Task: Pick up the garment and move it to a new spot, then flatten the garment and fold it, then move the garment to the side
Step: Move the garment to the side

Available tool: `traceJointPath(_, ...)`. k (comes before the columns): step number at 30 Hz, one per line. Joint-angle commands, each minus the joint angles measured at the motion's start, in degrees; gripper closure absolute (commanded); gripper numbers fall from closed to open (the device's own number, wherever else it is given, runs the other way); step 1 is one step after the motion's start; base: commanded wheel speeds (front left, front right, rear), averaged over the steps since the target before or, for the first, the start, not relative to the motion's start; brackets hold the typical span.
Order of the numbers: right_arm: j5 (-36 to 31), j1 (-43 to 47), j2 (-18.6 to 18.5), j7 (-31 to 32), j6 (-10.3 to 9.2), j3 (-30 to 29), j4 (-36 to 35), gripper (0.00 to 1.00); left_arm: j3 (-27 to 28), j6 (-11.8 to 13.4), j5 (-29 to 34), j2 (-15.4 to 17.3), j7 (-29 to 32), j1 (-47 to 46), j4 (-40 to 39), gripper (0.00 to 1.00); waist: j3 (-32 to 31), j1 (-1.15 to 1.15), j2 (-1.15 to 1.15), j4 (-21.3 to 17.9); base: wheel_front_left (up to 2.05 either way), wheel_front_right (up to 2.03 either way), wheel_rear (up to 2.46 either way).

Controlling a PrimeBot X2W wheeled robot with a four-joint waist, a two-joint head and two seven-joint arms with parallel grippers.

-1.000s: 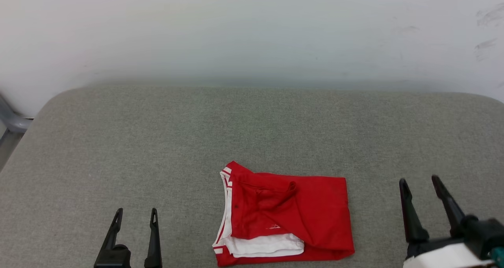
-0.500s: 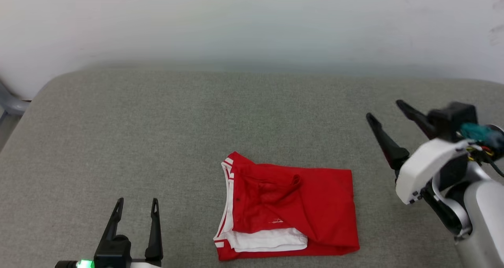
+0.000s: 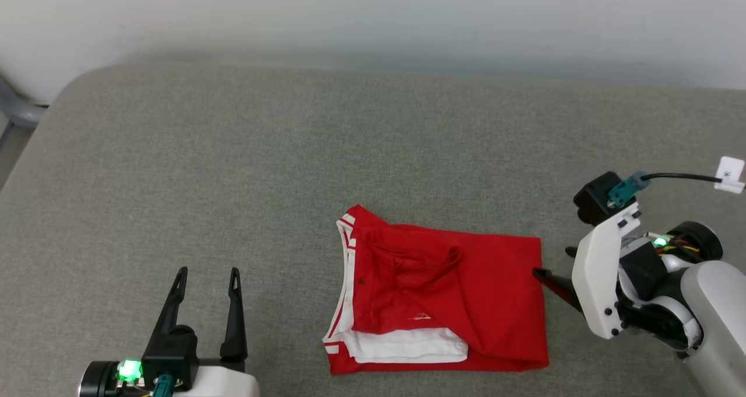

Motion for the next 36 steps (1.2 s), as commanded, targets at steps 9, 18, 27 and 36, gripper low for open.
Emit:
traceJointPath(9, 3.33, 2.0, 0.01, 2.84, -0.05, 3.4, 1.83, 0.0, -0.81, -0.32, 0.34, -0.87, -0.12, -4.61, -0.24, 0.0, 6.73, -0.01, 0.0, 2.12, 0.0, 0.0, 0.0)
traceJointPath(18, 4.03, 4.37, 0.88, -0.87, -0.03, 8.85, 5.3, 0.74, -1.0, -0.27, 0.42, -1.2, -0.12, -6.08, 0.54, 0.0, 8.2, -0.01, 0.0, 2.83, 0.0, 0.0, 0.0)
traceJointPath(27, 3.35, -1.21, -0.92, -8.9, -0.08, 8.4, 3.94, 1.0, -0.53, -0.08, 0.45, -1.23, -0.12, -5.12, 0.57, 0.0, 7.16, -0.01, 0.0, 1.79, 0.0, 0.0, 0.0)
traceJointPath(36, 1.63, -4.23, -5.31, -12.82, -0.07, 8.95, 0.3, 1.0, -0.1, 0.14, 0.54, -0.99, -0.12, -3.27, 0.07, 0.0, 5.45, -0.01, 0.0, -2.9, 0.0, 0.0, 0.0)
